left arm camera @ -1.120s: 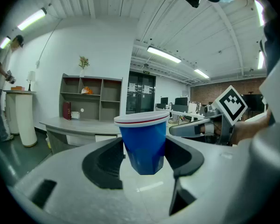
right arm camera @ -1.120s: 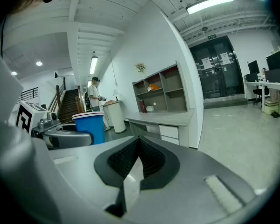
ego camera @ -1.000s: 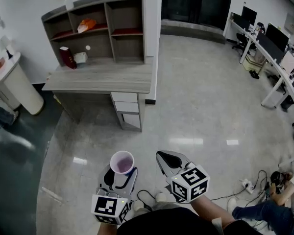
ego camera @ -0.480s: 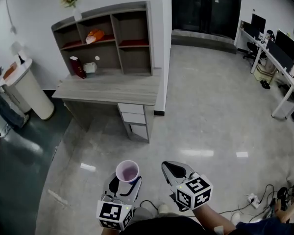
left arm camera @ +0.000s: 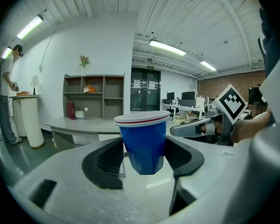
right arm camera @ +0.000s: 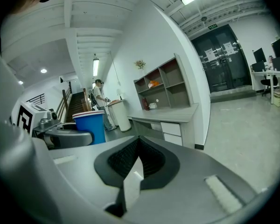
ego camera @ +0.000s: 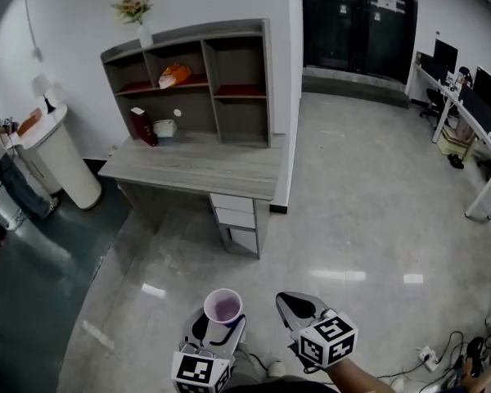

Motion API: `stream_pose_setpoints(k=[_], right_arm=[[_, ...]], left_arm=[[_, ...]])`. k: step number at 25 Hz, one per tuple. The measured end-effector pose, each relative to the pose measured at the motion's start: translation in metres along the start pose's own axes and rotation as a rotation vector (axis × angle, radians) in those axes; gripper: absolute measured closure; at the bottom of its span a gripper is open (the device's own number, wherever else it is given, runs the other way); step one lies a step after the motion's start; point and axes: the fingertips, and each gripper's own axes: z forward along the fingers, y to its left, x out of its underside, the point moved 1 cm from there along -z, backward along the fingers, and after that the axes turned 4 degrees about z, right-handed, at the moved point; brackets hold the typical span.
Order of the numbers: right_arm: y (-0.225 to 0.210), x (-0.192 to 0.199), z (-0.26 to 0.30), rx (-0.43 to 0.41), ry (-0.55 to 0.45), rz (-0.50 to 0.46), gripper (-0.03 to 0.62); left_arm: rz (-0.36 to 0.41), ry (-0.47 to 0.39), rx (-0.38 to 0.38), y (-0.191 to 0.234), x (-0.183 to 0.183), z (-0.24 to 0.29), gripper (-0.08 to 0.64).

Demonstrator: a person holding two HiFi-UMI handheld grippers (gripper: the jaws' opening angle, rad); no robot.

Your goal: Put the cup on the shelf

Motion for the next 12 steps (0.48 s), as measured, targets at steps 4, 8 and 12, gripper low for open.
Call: stream_pose_setpoints(k=[4,8,12], right_arm=[[-0.006,-0.009,0.025,0.003,0.01,-0.005,0.592],[-0.015,-0.028,0.053,0.017,0.022,-0.032,0.592],[-0.024,-0.048,0.087,0.039,0.023,-0.042,0.592]], left_arm=[[-0.009,-0.004,0.002,0.023,-0.002,0.021,0.293],[-0.019,-0.027,0.016,0.052,-0.015,0.05,0.293],[-0.006,-0.043,0.054,0.08,-0.028,0.079,0.295]])
